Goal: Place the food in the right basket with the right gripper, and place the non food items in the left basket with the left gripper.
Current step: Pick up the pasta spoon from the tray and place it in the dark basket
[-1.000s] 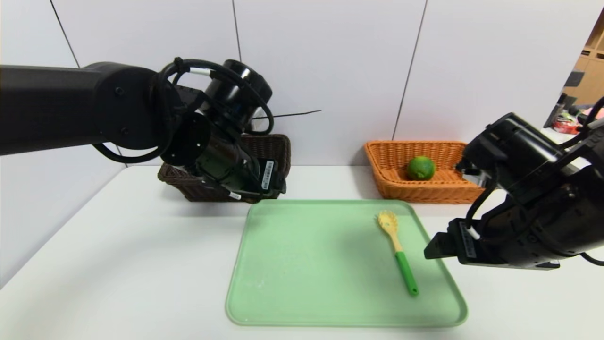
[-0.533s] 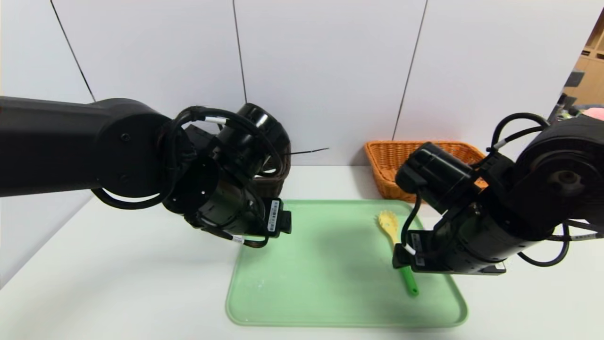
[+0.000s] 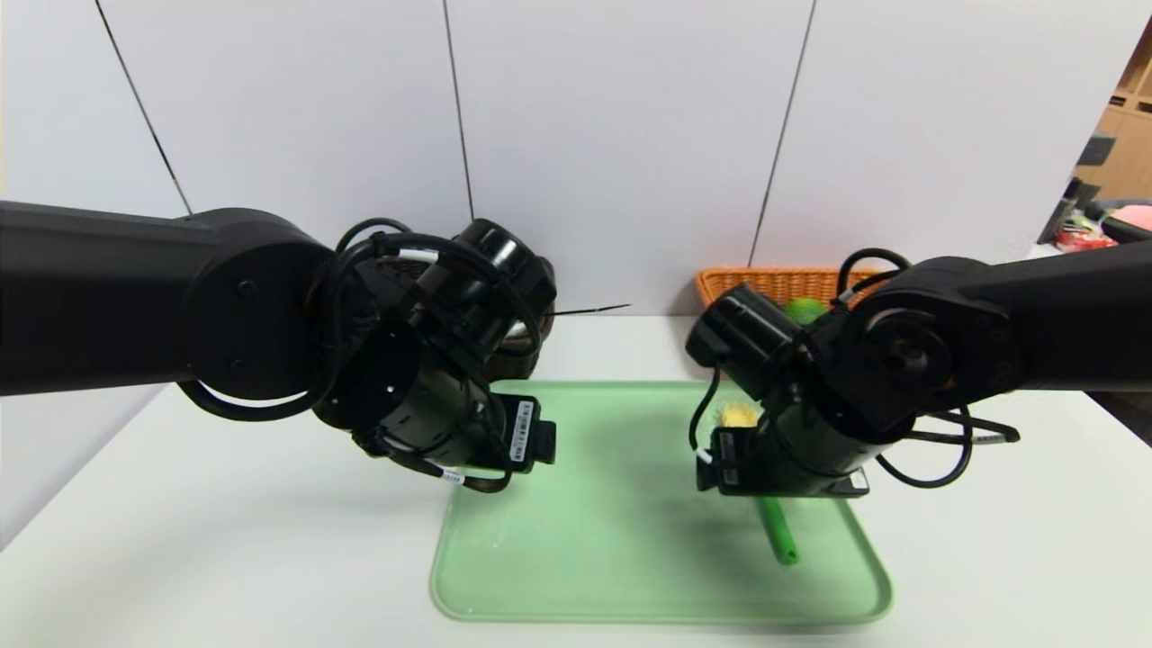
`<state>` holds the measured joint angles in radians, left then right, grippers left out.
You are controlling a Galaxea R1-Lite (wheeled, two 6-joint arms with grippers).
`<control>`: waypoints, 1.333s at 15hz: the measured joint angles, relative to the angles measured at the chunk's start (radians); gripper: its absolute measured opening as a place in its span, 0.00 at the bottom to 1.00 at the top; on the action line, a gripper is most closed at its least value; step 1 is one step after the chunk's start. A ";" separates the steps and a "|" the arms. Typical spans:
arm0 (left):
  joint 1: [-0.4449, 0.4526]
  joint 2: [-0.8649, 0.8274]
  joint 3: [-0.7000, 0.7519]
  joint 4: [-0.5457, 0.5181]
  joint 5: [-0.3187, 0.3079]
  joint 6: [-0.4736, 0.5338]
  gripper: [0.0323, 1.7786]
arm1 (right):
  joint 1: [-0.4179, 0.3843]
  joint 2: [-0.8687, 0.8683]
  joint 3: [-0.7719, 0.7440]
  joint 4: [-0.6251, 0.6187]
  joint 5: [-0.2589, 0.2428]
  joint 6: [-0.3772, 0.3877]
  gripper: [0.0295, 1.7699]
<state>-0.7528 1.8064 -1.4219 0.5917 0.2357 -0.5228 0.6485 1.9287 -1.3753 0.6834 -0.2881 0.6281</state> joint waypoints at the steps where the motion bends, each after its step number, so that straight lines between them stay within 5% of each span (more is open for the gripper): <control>1: -0.001 0.000 0.000 0.000 0.000 0.000 0.95 | -0.007 0.020 -0.010 -0.002 0.000 -0.004 0.97; 18: 0.000 0.009 0.000 -0.009 -0.001 0.000 0.95 | -0.075 0.066 -0.015 -0.026 0.055 -0.034 0.97; 20: 0.000 0.010 0.000 -0.009 -0.001 0.000 0.95 | -0.075 0.063 -0.005 -0.025 0.055 -0.036 0.82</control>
<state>-0.7532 1.8160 -1.4219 0.5830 0.2347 -0.5228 0.5738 1.9921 -1.3802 0.6585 -0.2332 0.5921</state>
